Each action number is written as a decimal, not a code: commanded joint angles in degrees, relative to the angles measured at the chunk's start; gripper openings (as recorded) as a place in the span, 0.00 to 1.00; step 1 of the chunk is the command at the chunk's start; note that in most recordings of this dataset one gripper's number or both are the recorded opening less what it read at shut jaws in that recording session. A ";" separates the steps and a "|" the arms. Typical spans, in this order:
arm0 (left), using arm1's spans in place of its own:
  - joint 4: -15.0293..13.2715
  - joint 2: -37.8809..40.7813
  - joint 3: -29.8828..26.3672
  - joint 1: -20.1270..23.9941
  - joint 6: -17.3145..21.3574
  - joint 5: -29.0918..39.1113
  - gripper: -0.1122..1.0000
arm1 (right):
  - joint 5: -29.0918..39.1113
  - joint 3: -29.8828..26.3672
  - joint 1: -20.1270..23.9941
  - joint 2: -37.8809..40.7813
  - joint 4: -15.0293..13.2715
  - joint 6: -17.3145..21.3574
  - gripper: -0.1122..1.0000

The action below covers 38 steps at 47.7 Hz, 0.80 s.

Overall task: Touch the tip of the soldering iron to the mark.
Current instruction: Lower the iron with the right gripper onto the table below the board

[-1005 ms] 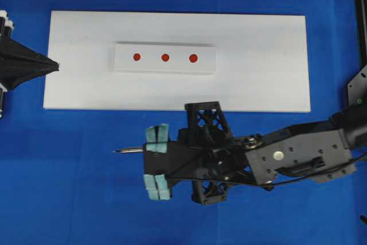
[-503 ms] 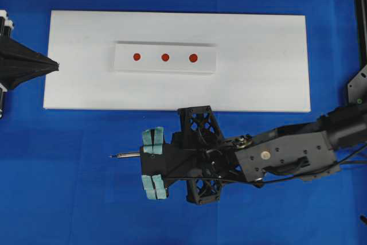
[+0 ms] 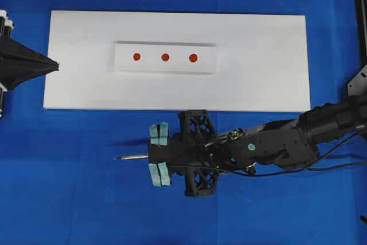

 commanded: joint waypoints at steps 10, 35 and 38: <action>0.09 0.26 -0.53 -0.09 -0.09 -0.26 0.10 | -6.15 0.62 0.35 1.76 1.41 0.09 0.16; 0.09 0.18 -0.53 -0.09 -0.09 -0.18 0.10 | -9.23 0.62 -0.53 4.48 2.29 0.70 0.16; 0.09 0.26 -0.53 -0.09 -0.09 -0.18 0.10 | -9.14 0.62 -0.44 4.57 2.29 0.79 0.16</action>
